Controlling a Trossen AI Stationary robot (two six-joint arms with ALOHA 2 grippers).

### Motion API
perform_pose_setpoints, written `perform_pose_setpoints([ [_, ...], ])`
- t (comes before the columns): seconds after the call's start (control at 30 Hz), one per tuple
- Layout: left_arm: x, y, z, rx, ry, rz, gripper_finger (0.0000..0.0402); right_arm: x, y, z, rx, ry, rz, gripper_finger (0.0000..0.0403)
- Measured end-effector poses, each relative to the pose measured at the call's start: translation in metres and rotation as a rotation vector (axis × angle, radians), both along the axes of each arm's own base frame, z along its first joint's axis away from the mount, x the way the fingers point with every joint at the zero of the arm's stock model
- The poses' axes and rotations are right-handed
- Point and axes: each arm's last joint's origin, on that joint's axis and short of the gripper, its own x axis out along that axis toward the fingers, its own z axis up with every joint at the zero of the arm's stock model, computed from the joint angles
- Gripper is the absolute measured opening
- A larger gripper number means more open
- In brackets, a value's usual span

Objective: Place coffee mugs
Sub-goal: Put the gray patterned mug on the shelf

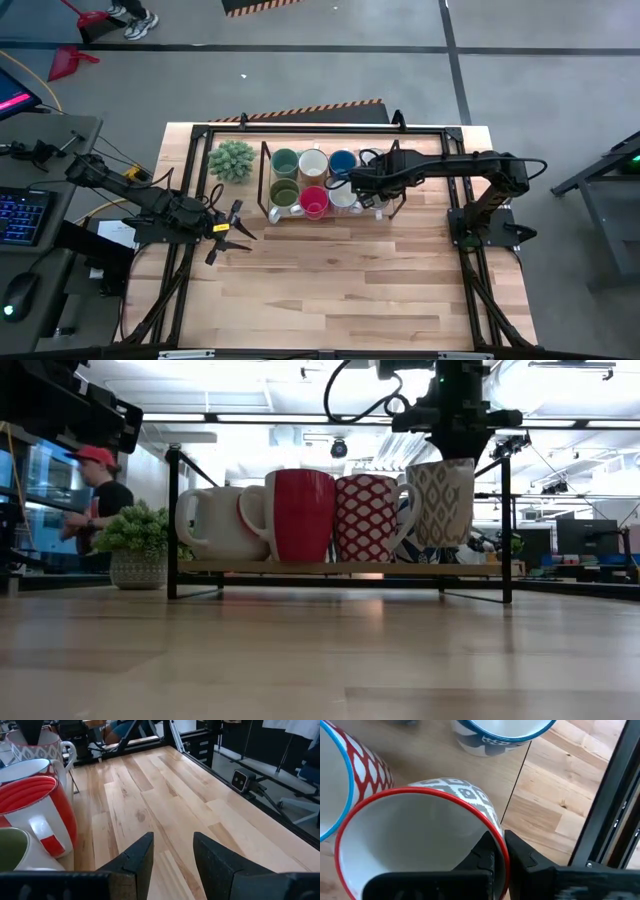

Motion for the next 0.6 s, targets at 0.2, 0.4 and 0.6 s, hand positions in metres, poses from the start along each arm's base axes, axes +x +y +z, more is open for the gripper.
perform_pose_setpoints([
  [0.2, 0.0, 0.0, 0.0, 0.001, 0.0, 0.0, 0.0129, 0.0017, 0.0039, -0.0017, 0.006, 0.011, 0.038, 0.0],
  [0.4, 0.0, 0.0, 0.0001, 0.001, -0.002, 0.0, 0.0129, 0.002, 0.006, -0.0028, 0.001, 0.009, -0.004, 0.0],
  [0.6, 0.0001, 0.0, 0.0004, 0.0, -0.005, 0.0, 0.0129, 0.0065, 0.0067, -0.0088, 0.019, 0.022, -0.005, 0.0],
])
